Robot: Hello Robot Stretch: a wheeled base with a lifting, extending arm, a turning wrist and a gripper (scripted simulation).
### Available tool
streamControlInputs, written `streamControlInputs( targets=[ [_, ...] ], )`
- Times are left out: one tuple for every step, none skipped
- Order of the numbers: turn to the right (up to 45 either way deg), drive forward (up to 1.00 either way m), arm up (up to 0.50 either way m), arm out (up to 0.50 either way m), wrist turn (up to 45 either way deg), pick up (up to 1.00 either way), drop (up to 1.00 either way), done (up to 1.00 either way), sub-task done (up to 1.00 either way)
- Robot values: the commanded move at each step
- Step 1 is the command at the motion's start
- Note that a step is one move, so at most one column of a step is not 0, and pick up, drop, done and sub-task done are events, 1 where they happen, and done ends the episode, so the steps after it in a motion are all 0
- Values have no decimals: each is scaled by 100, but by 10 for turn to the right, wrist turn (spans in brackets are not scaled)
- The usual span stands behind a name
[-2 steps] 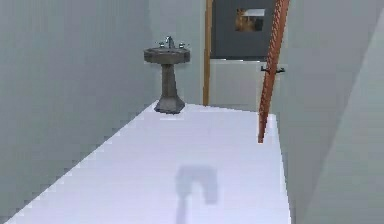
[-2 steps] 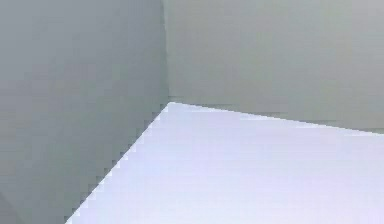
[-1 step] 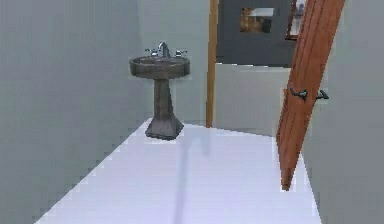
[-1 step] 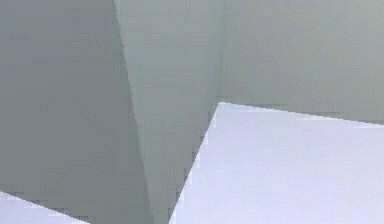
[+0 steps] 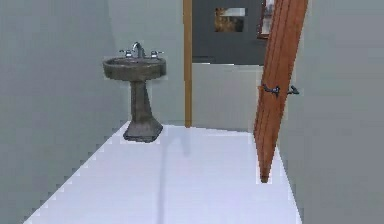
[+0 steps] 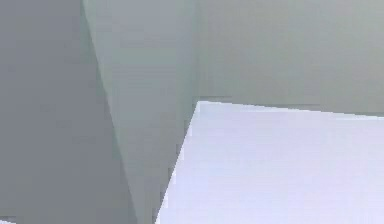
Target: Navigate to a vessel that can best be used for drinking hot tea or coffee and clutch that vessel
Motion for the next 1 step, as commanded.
streamControlInputs(
  targets=[
    [0,100,0,0,0,0,0,0,0]
  ],
)
